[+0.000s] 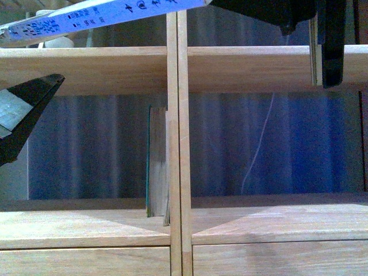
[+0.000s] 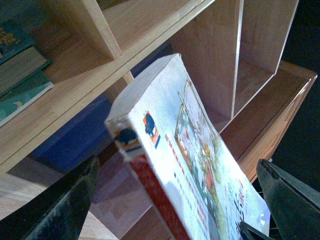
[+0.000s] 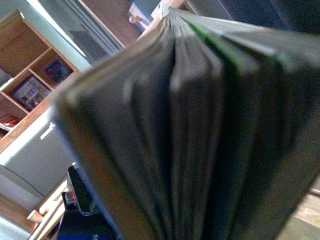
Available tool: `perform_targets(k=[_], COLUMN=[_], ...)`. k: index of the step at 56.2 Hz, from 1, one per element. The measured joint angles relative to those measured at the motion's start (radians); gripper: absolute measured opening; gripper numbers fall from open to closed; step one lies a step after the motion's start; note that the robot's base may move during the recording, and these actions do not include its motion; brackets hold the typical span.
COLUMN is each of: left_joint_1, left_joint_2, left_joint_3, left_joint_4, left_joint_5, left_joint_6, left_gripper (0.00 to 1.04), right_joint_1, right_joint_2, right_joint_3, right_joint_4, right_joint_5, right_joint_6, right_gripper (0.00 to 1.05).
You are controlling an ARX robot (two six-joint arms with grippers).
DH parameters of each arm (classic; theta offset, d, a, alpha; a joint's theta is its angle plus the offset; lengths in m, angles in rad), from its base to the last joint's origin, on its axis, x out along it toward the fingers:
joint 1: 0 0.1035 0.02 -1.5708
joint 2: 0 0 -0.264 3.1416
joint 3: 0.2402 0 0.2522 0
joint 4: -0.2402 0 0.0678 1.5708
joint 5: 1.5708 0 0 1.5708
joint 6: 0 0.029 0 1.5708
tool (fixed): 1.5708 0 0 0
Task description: Organize books on shelf
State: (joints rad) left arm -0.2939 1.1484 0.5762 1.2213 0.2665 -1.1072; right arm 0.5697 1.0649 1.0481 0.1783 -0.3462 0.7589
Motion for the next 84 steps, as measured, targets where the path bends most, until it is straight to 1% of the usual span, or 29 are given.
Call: perform_targets(k=[3,4,12,14,20,32,38,46,47,49,53,56,57,59,60,62,65,67,70,77,78,82,84], left_joint_1=[-0.004,-0.006,-0.016,-0.019,-0.02,-0.015,-0.013,-0.01,-0.01,-0.009,-0.002,0.009,0.02,0.038,0.053,0.076,0.103,0.143,0.191,0.286,0.296,0.352,0.378], left_joint_2=[-0.001,-0.001,-0.005,-0.007,-0.026,-0.047,-0.061,-0.072,-0.074,-0.076,-0.081,-0.086,-0.091,-0.101,-0.109,-0.12,-0.13,-0.141,-0.154,-0.171,-0.171,-0.172,-0.171], left_joint_3=[0.003,0.003,0.006,0.008,0.01,0.016,0.024,0.026,0.026,0.027,0.031,0.035,0.039,0.046,0.053,0.065,0.076,0.086,0.1,0.108,0.109,0.109,0.109], left_joint_4=[-0.016,-0.019,-0.033,-0.039,-0.044,-0.06,-0.068,-0.092,-0.098,-0.112,-0.137,-0.158,-0.179,-0.215,-0.251,-0.307,-0.367,-0.43,-0.502,-0.572,-0.574,-0.57,-0.564], left_joint_5=[-0.014,-0.018,-0.031,-0.032,-0.049,-0.058,-0.058,-0.06,-0.06,-0.064,-0.073,-0.079,-0.08,-0.081,-0.08,-0.08,-0.081,-0.083,-0.087,-0.095,-0.095,-0.112,-0.108], left_joint_6=[0.005,0.005,0.023,0.026,0.033,0.016,-0.014,-0.022,-0.021,-0.015,-0.003,0.009,0.021,0.053,0.074,0.125,0.182,0.249,0.348,0.584,0.595,0.76,0.812], left_gripper=[0.92,0.88,0.71,0.66,0.45,0.16,0.08,0.07,0.07,0.07,0.07,0.07,0.07,0.07,0.07,0.07,0.07,0.07,0.07,0.07,0.07,0.07,0.07], right_joint_1=[0.011,0.017,0.042,0.047,0.053,0.048,0.045,0.044,0.042,0.035,0.016,-0.003,-0.024,-0.062,-0.093,-0.141,-0.195,-0.26,-0.336,-0.443,-0.452,-0.487,-0.493], right_joint_2=[0.0,0.0,0.0,0.0,0.0,0.0,0.003,0.003,0.003,0.005,0.008,0.008,0.008,0.008,0.008,0.008,0.01,0.014,0.023,0.05,0.053,0.068,0.071], right_joint_3=[-0.002,-0.004,-0.009,-0.01,-0.011,-0.011,-0.013,-0.013,-0.013,-0.013,-0.014,-0.014,-0.014,-0.014,-0.014,-0.014,-0.018,-0.026,-0.037,-0.067,-0.07,-0.084,-0.087], right_joint_4=[0.0,0.0,-0.002,-0.002,-0.002,-0.006,-0.01,-0.014,-0.018,-0.02,0.0,0.011,0.023,0.048,0.069,0.1,0.135,0.177,0.198,0.204,0.203,0.199,0.196], right_joint_5=[0.008,0.011,0.018,0.018,0.018,0.022,0.024,0.03,0.033,0.045,0.074,0.13,0.168,0.22,0.267,0.326,0.372,0.419,0.414,0.408,0.399,0.394,0.395], right_joint_6=[0.0,0.0,0.0,0.0,0.0,0.007,0.013,0.012,0.01,0.01,-0.003,-0.044,-0.078,-0.129,-0.175,-0.227,-0.289,-0.354,-0.394,-0.447,-0.447,-0.447,-0.451], right_gripper=[0.07,0.07,0.07,0.07,0.07,0.07,0.07,0.07,0.09,0.17,0.25,0.32,0.37,0.44,0.49,0.56,0.63,0.71,0.81,0.98,0.99,0.97,0.98])
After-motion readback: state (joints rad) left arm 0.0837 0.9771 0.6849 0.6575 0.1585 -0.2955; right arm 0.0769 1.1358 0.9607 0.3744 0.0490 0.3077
